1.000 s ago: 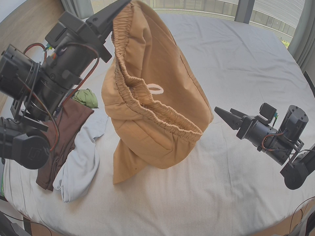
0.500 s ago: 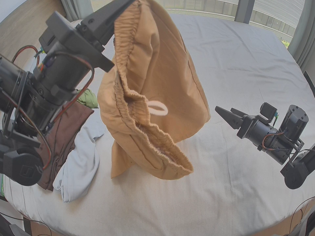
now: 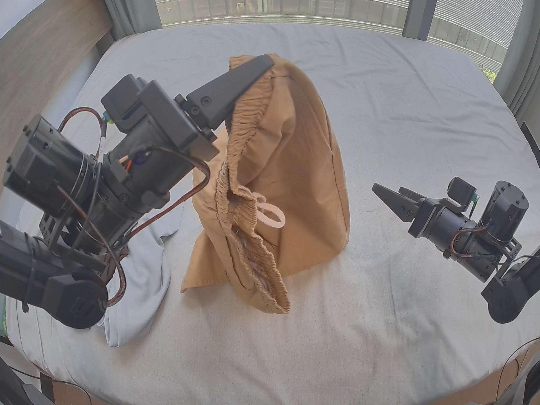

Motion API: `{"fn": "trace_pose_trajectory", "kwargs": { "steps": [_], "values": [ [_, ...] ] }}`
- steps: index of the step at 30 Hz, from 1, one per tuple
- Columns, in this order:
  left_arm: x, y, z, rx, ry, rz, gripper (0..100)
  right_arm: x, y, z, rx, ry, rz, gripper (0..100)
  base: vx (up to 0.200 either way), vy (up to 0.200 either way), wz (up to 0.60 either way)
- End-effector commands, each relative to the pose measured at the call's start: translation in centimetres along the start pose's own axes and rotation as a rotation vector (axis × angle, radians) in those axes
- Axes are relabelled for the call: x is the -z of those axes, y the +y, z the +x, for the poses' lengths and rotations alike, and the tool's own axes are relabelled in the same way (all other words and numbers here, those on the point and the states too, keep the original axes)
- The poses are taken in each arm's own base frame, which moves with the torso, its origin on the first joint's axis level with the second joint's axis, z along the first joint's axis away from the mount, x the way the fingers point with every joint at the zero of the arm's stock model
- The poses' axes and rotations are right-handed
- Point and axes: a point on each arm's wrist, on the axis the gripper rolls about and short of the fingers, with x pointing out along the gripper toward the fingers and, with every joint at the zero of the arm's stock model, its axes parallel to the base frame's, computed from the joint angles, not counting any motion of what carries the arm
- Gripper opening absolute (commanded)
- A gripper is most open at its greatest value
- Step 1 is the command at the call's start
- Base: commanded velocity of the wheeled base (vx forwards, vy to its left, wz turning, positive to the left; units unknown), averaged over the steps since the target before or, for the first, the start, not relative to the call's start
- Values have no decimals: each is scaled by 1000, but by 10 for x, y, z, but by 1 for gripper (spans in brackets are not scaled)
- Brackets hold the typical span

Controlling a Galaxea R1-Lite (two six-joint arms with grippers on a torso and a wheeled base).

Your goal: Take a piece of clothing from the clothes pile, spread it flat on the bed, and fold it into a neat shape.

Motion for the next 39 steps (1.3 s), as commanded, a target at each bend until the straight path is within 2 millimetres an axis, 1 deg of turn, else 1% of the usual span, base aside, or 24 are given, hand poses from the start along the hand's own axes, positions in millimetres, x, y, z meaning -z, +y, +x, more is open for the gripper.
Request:
{"fn": "trace_pose_trajectory", "kwargs": {
  "steps": [1, 4, 8, 11, 15, 19, 24, 29, 30, 31, 32, 34, 39],
  "values": [
    [2, 8, -1, -19, 6, -1, 0, 5, -5, 1, 16, 17, 4, 100, 0, 0, 0],
    [1, 10, -1, -26, 3, 3, 0, 14, -15, 3, 50, 51, 14, 100, 0, 0, 0],
    [-3, 13, -3, -36, -4, 14, 0, 33, -31, 6, 100, 117, 33, 100, 0, 0, 0],
    [-6, 15, -5, -45, -11, 22, 0, 47, -39, 10, 95, 124, 38, 100, 0, 0, 0],
    [-8, 21, -7, -63, -15, 30, 0, 60, -46, 13, 81, 128, 38, 100, 0, 0, 0],
    [-8, 27, -8, -77, -13, 48, 0, 62, -47, 12, 76, 146, 47, 100, 0, 0, 0],
    [-9, 25, -8, -73, -14, 55, 0, 64, -46, 9, 71, 163, 60, 100, 0, 0, 0],
    [-9, 24, -8, -72, -15, 56, 0, 65, -47, 10, 73, 163, 65, 100, 0, 0, 0],
    [-9, 24, -9, -73, -14, 55, 0, 68, -52, 11, 86, 170, 73, 100, 0, 0, 0],
    [-9, 24, -9, -73, -14, 55, 0, 68, -52, 11, 86, 170, 73, 100, 0, 0, 0],
    [-9, 24, -9, -72, -15, 56, 0, 73, -56, 12, 97, 183, 88, 100, 0, 0, 0],
    [-9, 24, -9, -72, -15, 56, 0, 74, -57, 13, 97, 186, 98, 100, 0, 0, 0],
    [-13, 25, -10, -76, -22, 67, 0, 86, -58, 17, 80, 228, 164, 100, 0, 0, 0]
  ]
}}
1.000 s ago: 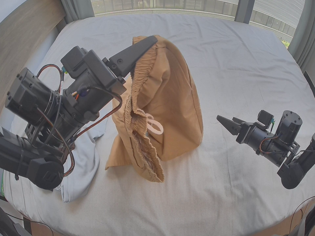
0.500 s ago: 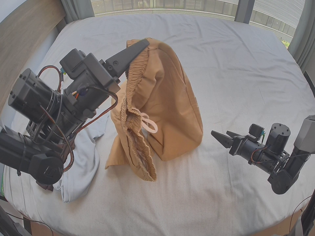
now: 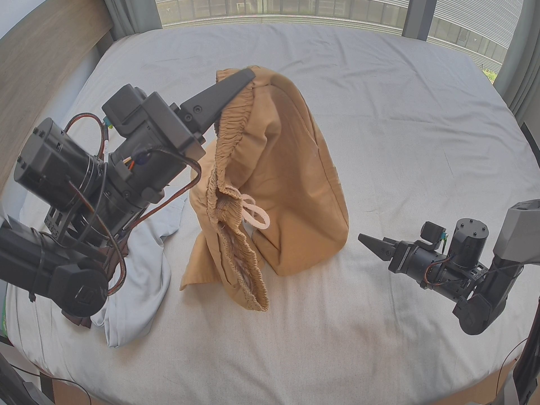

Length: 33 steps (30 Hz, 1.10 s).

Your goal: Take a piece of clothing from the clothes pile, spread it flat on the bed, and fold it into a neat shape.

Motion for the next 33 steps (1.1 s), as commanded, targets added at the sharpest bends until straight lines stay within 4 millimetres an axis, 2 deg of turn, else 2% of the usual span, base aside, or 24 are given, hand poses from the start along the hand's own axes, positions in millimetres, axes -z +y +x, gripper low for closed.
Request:
{"fn": "trace_pose_trajectory", "kwargs": {
  "steps": [1, 6, 9, 13, 16, 19, 23, 27, 33],
  "values": [
    [-5, 2, -2, -7, -12, 15, 0, 12, -6, 8, 4, 42, 24, 100, 0, 0, 0],
    [-14, 7, -7, -19, -18, 38, 0, 32, -17, 21, 19, 98, 49, 100, 0, 0, 0],
    [-14, 8, -7, -20, -18, 45, 0, 37, -14, 26, 5, 111, 60, 100, 0, 0, 0],
    [-13, 10, -7, -28, -11, 72, 0, 43, -13, 38, -14, 117, 88, 100, 0, 0, 0],
    [-4, 23, -8, -59, 11, 83, 0, 48, -15, 46, -21, 123, 89, 100, 0, 0, 0],
    [-4, 32, -10, -84, 13, 98, 0, 50, -16, 52, -29, 122, 94, 100, 0, 0, 0],
    [-7, 35, -12, -85, 17, 104, 0, 51, -14, 57, -44, 118, 111, 100, 0, 0, 0],
    [-19, 39, -19, -96, 6, 131, 0, 50, -12, 66, -64, 101, 115, 100, 0, 0, 0],
    [-19, 42, -20, -99, 12, 130, 0, 43, -10, 75, -86, 68, 142, 100, 0, 0, 0]
  ]
}}
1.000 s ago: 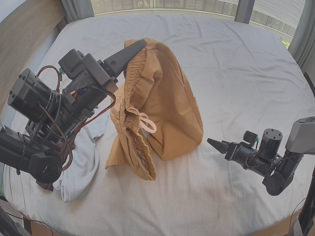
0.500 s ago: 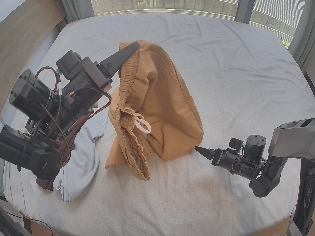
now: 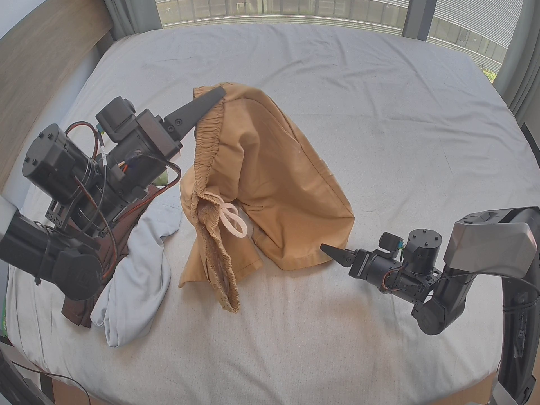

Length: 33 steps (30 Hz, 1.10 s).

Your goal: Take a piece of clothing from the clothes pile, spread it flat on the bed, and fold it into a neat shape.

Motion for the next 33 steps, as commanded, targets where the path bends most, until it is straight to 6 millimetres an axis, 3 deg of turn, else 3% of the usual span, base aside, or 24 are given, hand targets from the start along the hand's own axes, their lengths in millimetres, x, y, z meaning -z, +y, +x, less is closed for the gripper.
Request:
{"fn": "trace_pose_trajectory", "kwargs": {
  "steps": [1, 16, 17, 23, 33],
  "values": [
    [0, 2, 0, -5, -1, 1, 0, 0, 0, 5, -9, -6, 29, 100, 0, 0, 0],
    [-2, 5, -1, -13, -6, 5, 0, -9, 1, 10, -24, -50, 111, 100, 0, 0, 0],
    [-2, 5, -1, -15, -7, 6, 0, -10, 1, 10, -24, -52, 110, 0, 0, 0, 0],
    [-3, 10, -3, -29, -7, 8, 0, -15, -1, 7, -17, -70, 111, 0, 0, 0, 0],
    [-2, 11, -7, -33, 7, -1, 0, -52, 9, -15, -5, -185, 89, 0, 0, 0, 0]
  ]
}}
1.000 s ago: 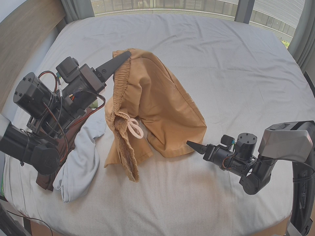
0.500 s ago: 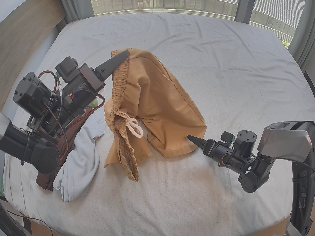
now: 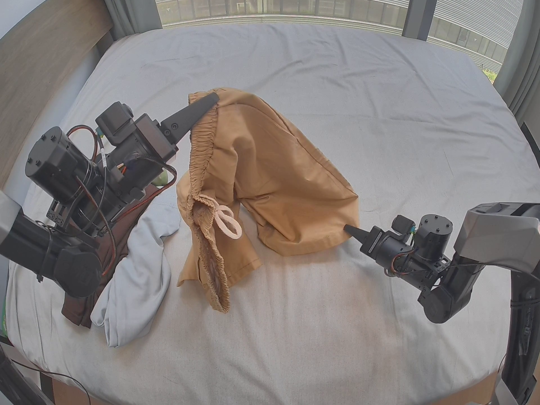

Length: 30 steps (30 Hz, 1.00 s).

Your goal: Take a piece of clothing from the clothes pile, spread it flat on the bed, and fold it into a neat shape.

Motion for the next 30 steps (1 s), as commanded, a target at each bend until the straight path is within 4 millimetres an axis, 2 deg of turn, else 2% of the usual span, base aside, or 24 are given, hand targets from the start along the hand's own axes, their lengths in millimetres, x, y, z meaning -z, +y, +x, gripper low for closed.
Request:
{"fn": "trace_pose_trajectory", "kwargs": {
  "steps": [1, 7, 10, 18, 19, 22, 27, 30],
  "values": [
    [0, -1, -2, -1, 4, -4, 0, -27, 14, -13, -13, -80, -21, 0, 0, 0, 0],
    [1, -6, -8, -6, 15, -31, 0, -65, 51, -41, -85, -180, -65, 0, 0, 0, 0],
    [5, -6, -14, -8, 46, -46, 0, -73, 63, -56, -118, -190, -81, 0, 0, 0, 0],
    [12, 10, -29, -83, 76, -61, 0, -89, 67, -75, -120, -231, -119, 0, 0, 0, 0],
    [12, 11, -30, -87, 77, -62, 0, -90, 67, -75, -120, -231, -122, 0, 0, 0, 0],
    [22, 32, -38, -156, 101, -84, 0, -87, 63, -77, -99, -220, -162, 0, 0, 0, 0],
    [34, 57, -44, -225, 127, -95, 0, -64, 59, -81, -76, -131, -241, 0, 0, 0, 0],
    [40, 65, -47, -246, 145, -75, 0, -46, 54, -78, -67, -60, -243, 0, 0, 0, 0]
  ]
}}
